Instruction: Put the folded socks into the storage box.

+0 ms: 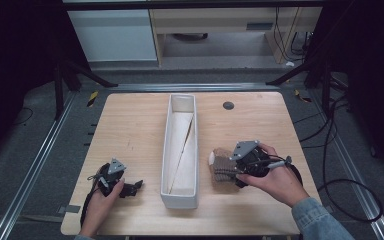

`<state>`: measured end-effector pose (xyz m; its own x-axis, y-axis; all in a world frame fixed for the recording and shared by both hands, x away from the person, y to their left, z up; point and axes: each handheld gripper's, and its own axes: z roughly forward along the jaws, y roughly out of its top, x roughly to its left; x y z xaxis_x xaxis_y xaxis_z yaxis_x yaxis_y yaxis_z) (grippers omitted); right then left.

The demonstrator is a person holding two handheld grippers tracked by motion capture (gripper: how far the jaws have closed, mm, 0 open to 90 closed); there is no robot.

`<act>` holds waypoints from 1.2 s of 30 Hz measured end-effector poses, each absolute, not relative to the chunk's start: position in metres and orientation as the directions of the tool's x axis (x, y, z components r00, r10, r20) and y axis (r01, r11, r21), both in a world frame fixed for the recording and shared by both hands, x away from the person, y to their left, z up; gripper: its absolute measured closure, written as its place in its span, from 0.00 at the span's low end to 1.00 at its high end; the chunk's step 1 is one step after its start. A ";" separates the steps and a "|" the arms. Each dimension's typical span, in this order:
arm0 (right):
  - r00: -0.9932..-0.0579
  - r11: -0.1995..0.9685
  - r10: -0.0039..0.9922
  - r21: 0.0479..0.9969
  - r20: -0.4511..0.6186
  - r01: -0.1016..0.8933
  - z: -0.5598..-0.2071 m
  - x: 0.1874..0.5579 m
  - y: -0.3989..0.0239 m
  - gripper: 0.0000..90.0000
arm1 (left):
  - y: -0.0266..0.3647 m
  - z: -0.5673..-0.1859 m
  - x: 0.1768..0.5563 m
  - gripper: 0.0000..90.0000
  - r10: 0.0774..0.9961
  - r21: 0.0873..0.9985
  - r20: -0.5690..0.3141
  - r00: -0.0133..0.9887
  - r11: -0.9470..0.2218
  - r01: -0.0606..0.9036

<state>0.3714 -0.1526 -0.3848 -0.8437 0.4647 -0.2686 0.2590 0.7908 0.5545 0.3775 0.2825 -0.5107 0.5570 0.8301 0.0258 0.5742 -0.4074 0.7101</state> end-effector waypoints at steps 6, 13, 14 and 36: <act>-0.842 0.787 0.470 0.558 -0.266 0.263 -0.387 0.368 -0.152 0.22 | 0.282 -0.511 0.377 0.00 0.831 0.708 0.026 0.556 -0.408 0.576; -0.866 0.800 0.440 0.542 -0.236 0.259 -0.394 0.369 -0.146 0.22 | 0.282 -0.511 0.377 0.00 0.831 0.708 0.026 0.556 -0.408 0.576; -0.869 0.801 0.436 0.541 -0.233 0.256 -0.395 0.370 -0.145 0.23 | 0.282 -0.511 0.377 0.00 0.831 0.708 0.026 0.556 -0.407 0.577; -0.900 0.850 0.377 0.469 -0.220 0.242 -0.429 0.382 -0.123 0.20 | 0.282 -0.511 0.377 0.00 0.831 0.708 0.026 0.555 -0.407 0.576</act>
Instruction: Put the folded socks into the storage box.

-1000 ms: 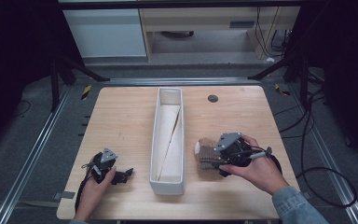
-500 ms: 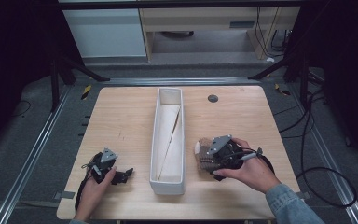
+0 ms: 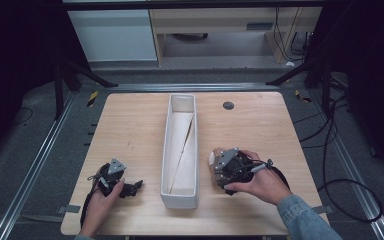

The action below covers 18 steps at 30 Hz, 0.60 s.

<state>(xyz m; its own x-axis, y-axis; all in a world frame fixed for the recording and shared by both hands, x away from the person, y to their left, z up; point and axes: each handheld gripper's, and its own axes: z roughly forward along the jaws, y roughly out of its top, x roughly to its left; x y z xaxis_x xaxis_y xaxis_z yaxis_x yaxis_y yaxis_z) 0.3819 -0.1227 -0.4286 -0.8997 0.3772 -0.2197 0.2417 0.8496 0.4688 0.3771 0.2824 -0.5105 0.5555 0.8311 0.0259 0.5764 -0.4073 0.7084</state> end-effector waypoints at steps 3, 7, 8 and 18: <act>-0.902 0.865 0.362 0.445 -0.234 0.231 -0.435 0.384 -0.121 0.23 | 0.282 -0.511 0.377 0.00 0.831 0.708 0.026 0.555 -0.407 0.576; -0.902 0.856 0.368 0.460 -0.225 0.235 -0.442 0.386 -0.122 0.23 | 0.282 -0.511 0.377 0.00 0.831 0.708 0.026 0.555 -0.407 0.577; -0.901 0.852 0.370 0.468 -0.224 0.234 -0.445 0.387 -0.126 0.24 | 0.282 -0.511 0.377 0.00 0.831 0.708 0.026 0.555 -0.407 0.576; -0.901 0.889 0.330 0.413 -0.281 0.197 -0.456 0.389 -0.129 0.23 | 0.282 -0.511 0.377 0.00 0.831 0.708 0.026 0.555 -0.407 0.576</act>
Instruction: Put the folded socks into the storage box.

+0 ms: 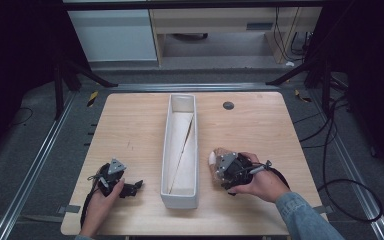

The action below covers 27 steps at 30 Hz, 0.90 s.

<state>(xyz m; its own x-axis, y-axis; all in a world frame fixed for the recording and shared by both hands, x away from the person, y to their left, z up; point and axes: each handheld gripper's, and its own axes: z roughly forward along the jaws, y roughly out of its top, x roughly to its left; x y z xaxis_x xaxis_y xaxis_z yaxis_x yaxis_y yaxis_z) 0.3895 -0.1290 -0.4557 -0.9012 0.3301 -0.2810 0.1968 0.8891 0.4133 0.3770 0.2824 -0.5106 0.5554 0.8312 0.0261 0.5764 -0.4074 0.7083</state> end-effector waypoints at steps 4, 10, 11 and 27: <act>-0.899 0.900 0.313 0.397 -0.306 0.178 -0.458 0.389 -0.131 0.26 | 0.282 -0.511 0.377 0.00 0.831 0.708 0.026 0.555 -0.408 0.576; -0.889 0.884 0.348 0.420 -0.297 0.205 -0.451 0.390 -0.135 0.42 | 0.282 -0.511 0.377 0.00 0.831 0.708 0.026 0.555 -0.408 0.576; -0.886 0.875 0.364 0.431 -0.289 0.219 -0.449 0.390 -0.137 0.44 | 0.282 -0.511 0.377 0.00 0.831 0.708 0.026 0.555 -0.408 0.576; -0.864 0.770 0.476 0.551 -0.163 0.321 -0.412 0.393 -0.150 0.53 | 0.282 -0.510 0.377 0.00 0.832 0.708 0.027 0.554 -0.408 0.577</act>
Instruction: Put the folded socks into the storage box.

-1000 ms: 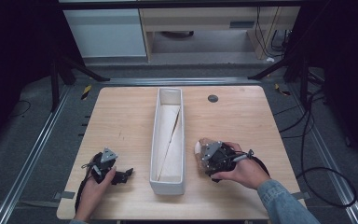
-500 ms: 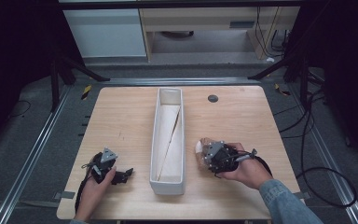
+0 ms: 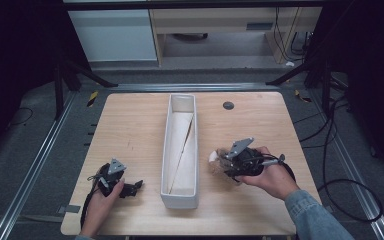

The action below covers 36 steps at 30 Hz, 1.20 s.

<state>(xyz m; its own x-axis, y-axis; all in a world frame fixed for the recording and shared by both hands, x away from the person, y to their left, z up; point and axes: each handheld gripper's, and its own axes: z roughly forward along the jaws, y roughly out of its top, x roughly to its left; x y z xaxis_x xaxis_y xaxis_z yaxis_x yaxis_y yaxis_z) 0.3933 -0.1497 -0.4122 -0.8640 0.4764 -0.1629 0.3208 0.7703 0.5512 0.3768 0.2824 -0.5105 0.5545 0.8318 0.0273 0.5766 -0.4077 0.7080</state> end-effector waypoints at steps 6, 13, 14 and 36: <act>-0.864 0.742 0.484 0.588 -0.140 0.321 -0.398 0.391 -0.146 0.53 | 0.282 -0.511 0.377 0.00 0.832 0.708 0.027 0.554 -0.407 0.577; -0.861 0.723 0.487 0.620 -0.147 0.304 -0.374 0.383 -0.142 0.53 | 0.282 -0.510 0.377 0.00 0.832 0.708 0.027 0.554 -0.407 0.577; -0.861 0.723 0.487 0.620 -0.147 0.304 -0.374 0.383 -0.142 0.53 | 0.282 -0.510 0.377 0.00 0.832 0.708 0.027 0.554 -0.407 0.577; -0.869 0.741 0.448 0.632 -0.212 0.228 -0.314 0.386 -0.111 0.54 | 0.282 -0.511 0.377 0.00 0.833 0.711 0.026 0.553 -0.404 0.576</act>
<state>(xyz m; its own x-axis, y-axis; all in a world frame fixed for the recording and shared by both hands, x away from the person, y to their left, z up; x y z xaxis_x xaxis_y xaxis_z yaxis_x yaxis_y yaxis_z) 0.3862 -0.1108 -0.3138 -0.8685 0.4482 -0.2115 0.2284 0.7407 0.6318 0.3769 0.2822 -0.5106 0.5525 0.8331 0.0260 0.5758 -0.4040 0.7108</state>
